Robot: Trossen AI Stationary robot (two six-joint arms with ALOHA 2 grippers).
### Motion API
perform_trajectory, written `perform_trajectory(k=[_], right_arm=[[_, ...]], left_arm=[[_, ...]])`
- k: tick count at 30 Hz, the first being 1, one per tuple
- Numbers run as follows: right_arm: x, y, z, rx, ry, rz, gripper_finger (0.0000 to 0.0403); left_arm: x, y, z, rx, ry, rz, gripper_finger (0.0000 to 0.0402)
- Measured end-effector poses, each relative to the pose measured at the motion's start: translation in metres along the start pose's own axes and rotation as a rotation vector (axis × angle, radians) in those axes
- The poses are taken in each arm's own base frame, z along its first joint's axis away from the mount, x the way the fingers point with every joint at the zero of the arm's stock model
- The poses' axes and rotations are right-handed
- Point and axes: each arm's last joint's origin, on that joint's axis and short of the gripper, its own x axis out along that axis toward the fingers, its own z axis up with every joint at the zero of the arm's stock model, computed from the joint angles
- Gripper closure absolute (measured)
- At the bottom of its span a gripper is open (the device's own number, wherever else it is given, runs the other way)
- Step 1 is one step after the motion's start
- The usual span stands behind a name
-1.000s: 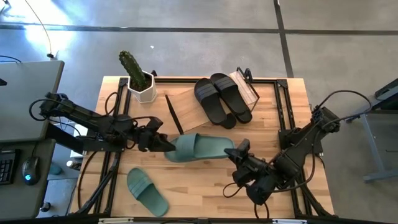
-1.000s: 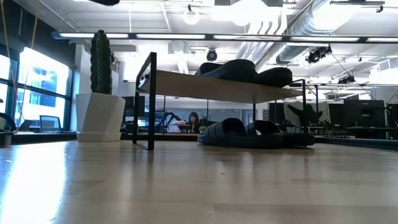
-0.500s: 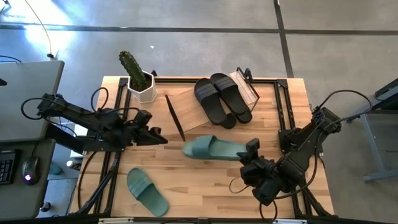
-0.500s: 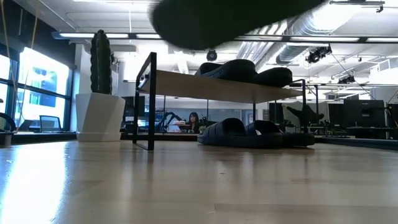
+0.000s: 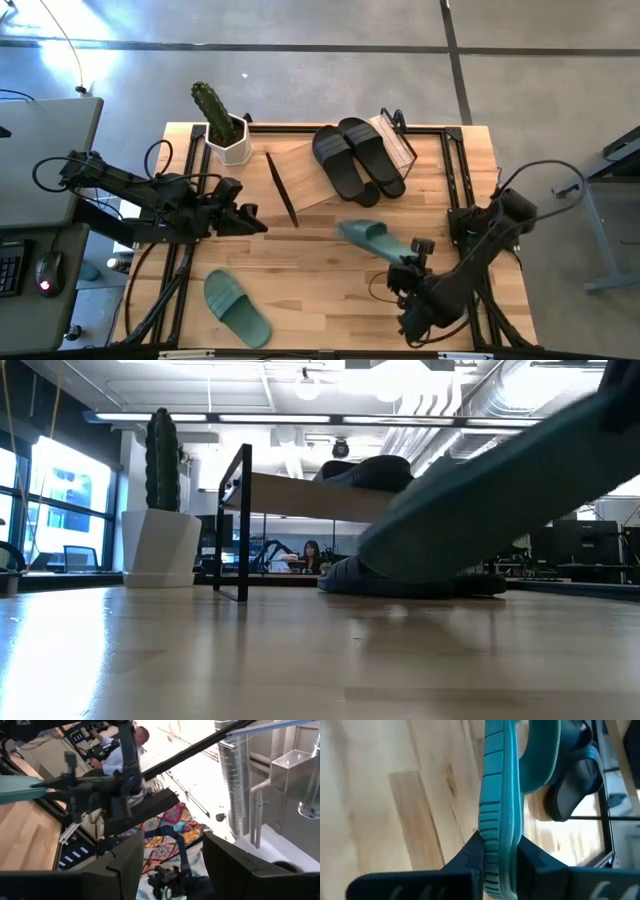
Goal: Pick and place slides into the shelf
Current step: Put the green slipper under the shelf
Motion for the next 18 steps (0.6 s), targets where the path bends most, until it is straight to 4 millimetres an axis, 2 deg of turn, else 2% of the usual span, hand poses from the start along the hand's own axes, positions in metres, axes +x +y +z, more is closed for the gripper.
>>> perform_trajectory(k=[5,8,11,15,18], right_arm=[[0.032,0.028,-0.004,0.084,-0.004,-0.123,0.0368],[0.050,0.038,0.002,0.104,-0.045,-0.200,0.0368],[0.073,0.045,0.009,0.098,-0.012,-0.251,0.0368],[0.093,0.053,0.022,0.076,-0.034,-0.229,0.0368],[0.100,0.056,0.031,0.065,-0.079,-0.199,0.0368]], left_arm=[[0.000,0.000,-0.001,0.007,0.022,-0.010,0.0218],[0.000,0.000,-0.001,0.016,0.036,-0.017,0.0218],[0.000,0.000,-0.002,0.016,0.047,-0.020,0.0218],[0.000,0.000,-0.002,0.017,0.062,-0.028,0.0218],[0.000,0.000,-0.002,0.017,0.063,-0.026,0.0218]])
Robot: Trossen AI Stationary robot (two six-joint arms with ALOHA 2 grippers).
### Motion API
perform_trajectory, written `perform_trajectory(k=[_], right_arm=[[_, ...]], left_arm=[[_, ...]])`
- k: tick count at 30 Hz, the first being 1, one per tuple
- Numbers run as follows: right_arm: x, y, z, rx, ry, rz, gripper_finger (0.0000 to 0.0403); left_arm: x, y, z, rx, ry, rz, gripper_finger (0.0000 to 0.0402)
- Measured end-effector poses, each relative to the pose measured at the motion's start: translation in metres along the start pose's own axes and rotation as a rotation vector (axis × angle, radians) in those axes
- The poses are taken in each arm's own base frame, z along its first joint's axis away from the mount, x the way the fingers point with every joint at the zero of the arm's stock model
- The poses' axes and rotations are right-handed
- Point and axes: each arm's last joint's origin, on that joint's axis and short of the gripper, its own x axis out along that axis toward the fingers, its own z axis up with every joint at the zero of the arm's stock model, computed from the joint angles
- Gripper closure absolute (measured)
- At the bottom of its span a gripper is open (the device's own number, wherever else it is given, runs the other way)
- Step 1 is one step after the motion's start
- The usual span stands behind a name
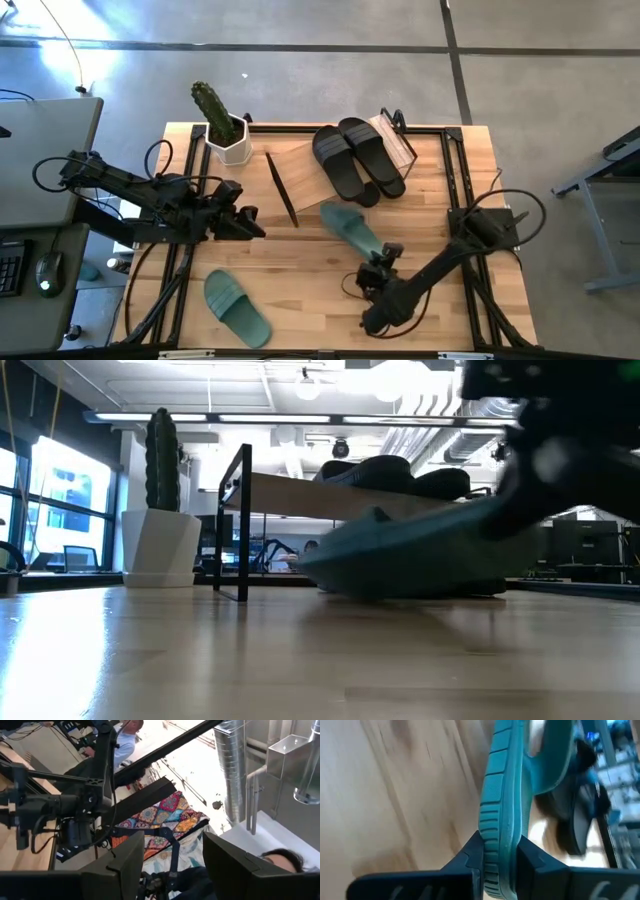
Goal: Pick and place slides into the shelf
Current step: Put the green slipper under the shelf
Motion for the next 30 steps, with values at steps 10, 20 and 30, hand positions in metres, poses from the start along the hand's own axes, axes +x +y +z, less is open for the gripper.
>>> perform_trajectory(k=[10,20,30], right_arm=[[0.041,-0.014,0.021,0.003,0.022,-0.051,0.0368],[0.077,-0.012,0.025,-0.048,0.007,-0.003,0.0368],[0.101,-0.022,0.042,-0.094,0.006,0.021,0.0368]], left_arm=[[0.000,0.000,-0.001,-0.001,0.029,-0.006,0.0218],[0.000,0.000,-0.002,-0.001,0.053,-0.019,0.0218],[0.000,0.000,-0.002,0.005,0.066,-0.018,0.0218]])
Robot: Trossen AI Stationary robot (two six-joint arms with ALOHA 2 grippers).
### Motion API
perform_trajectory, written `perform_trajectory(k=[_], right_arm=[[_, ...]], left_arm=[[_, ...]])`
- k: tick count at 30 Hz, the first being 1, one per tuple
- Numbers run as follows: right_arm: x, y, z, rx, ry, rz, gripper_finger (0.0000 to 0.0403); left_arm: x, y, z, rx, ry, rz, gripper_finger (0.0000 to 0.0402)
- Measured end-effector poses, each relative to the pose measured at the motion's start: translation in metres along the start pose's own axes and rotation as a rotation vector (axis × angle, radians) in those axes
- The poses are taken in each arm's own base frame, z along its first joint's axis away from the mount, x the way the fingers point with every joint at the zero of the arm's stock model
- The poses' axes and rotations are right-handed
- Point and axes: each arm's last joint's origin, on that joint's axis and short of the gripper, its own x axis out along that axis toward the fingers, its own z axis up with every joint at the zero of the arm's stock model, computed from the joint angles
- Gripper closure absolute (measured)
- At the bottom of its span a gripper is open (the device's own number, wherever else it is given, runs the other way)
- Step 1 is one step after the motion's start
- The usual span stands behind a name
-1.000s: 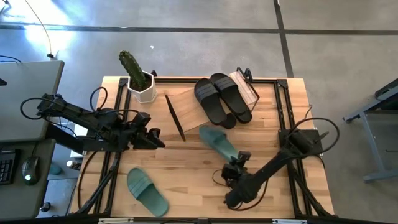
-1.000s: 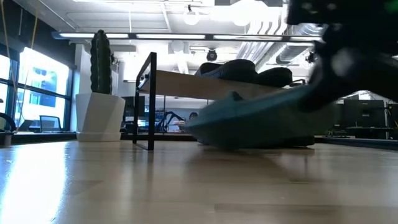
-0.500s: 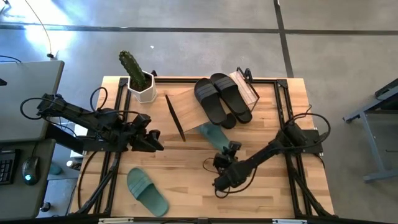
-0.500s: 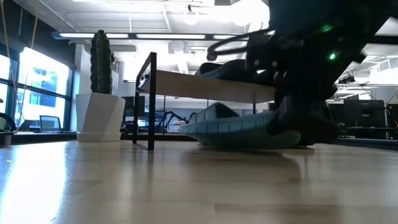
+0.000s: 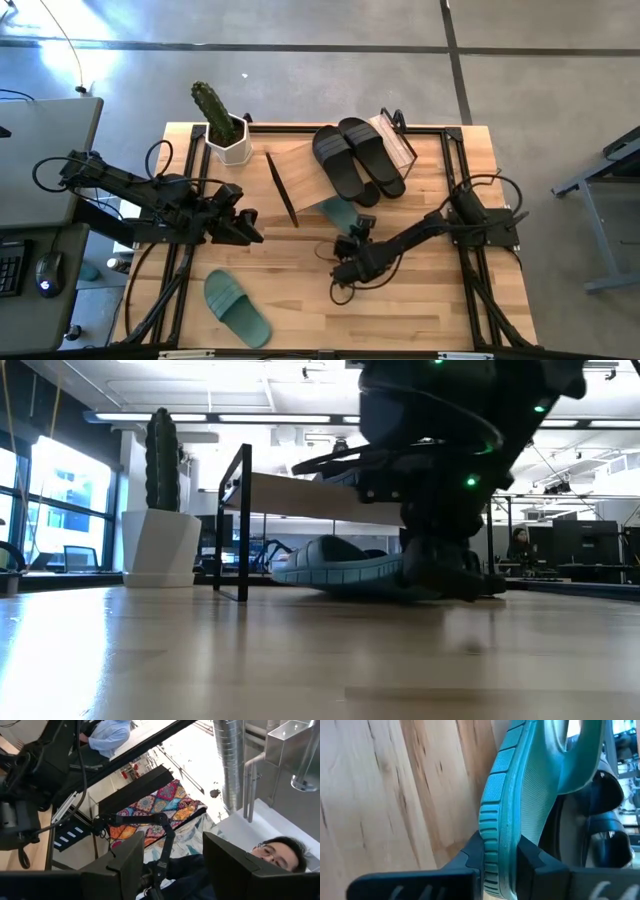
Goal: Pick and place slides into the shelf
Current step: Put the green slipper under the shelf
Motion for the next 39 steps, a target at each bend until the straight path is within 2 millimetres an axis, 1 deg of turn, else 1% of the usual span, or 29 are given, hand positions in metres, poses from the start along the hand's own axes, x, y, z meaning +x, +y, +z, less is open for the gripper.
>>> perform_trajectory(k=[8,14,17,22,27,32,39], right_arm=[[0.016,-0.012,0.008,0.021,0.023,0.003,0.0368],[0.021,-0.017,0.012,0.015,0.042,0.029,0.0365],[0.023,-0.018,0.012,0.005,0.044,0.026,0.0351],[0.024,-0.019,0.012,0.016,0.046,0.024,0.0316],[0.028,-0.021,0.014,0.054,0.059,0.045,0.0289],[0.031,-0.020,0.017,0.057,0.066,0.120,0.0276],[0.031,-0.020,0.017,0.068,0.078,0.140,0.0268]], left_arm=[[0.000,0.000,0.000,0.010,0.000,0.000,0.0218],[0.000,0.000,0.000,0.016,0.001,0.000,0.0218],[0.000,0.000,0.000,0.017,0.001,0.000,0.0218],[0.000,0.000,0.000,0.018,0.001,0.000,0.0218],[0.000,0.000,0.000,0.018,0.002,-0.001,0.0218],[0.000,0.000,0.000,0.018,0.015,-0.008,0.0218],[0.000,0.000,-0.001,0.017,0.017,-0.010,0.0218]])
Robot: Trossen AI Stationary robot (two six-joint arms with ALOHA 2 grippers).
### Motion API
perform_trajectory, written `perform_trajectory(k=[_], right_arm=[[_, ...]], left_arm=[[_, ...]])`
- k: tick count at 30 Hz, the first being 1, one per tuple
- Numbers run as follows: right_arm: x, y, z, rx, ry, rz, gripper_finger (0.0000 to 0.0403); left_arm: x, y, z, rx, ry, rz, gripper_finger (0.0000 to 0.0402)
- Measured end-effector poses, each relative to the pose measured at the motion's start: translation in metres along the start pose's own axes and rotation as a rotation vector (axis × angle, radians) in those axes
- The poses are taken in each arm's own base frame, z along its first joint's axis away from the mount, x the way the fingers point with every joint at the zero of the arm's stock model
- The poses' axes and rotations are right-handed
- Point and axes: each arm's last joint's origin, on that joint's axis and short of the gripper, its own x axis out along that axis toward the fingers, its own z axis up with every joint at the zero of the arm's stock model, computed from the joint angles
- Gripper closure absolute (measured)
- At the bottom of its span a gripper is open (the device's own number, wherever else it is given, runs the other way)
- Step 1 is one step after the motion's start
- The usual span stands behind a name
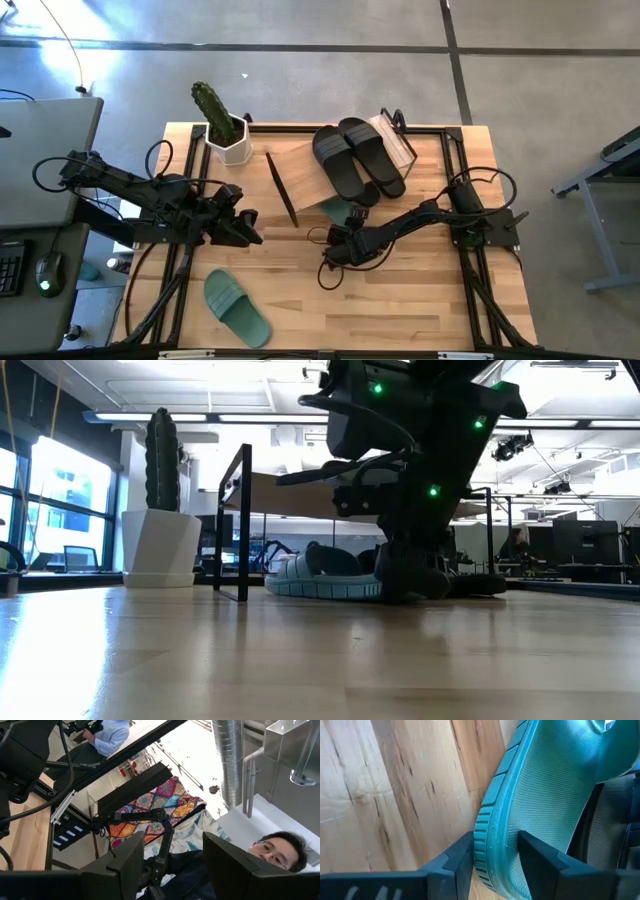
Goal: Pick and place slides into the shelf
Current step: Put the green slipper under the shelf
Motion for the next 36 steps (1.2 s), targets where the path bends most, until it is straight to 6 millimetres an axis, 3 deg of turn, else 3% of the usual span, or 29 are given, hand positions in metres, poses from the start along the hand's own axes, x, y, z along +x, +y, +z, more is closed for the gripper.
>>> perform_trajectory(k=[36], right_arm=[[-0.011,-0.006,0.005,0.112,0.024,0.141,0.0267]], left_arm=[[0.000,0.000,0.000,0.000,0.016,-0.009,0.0218]])
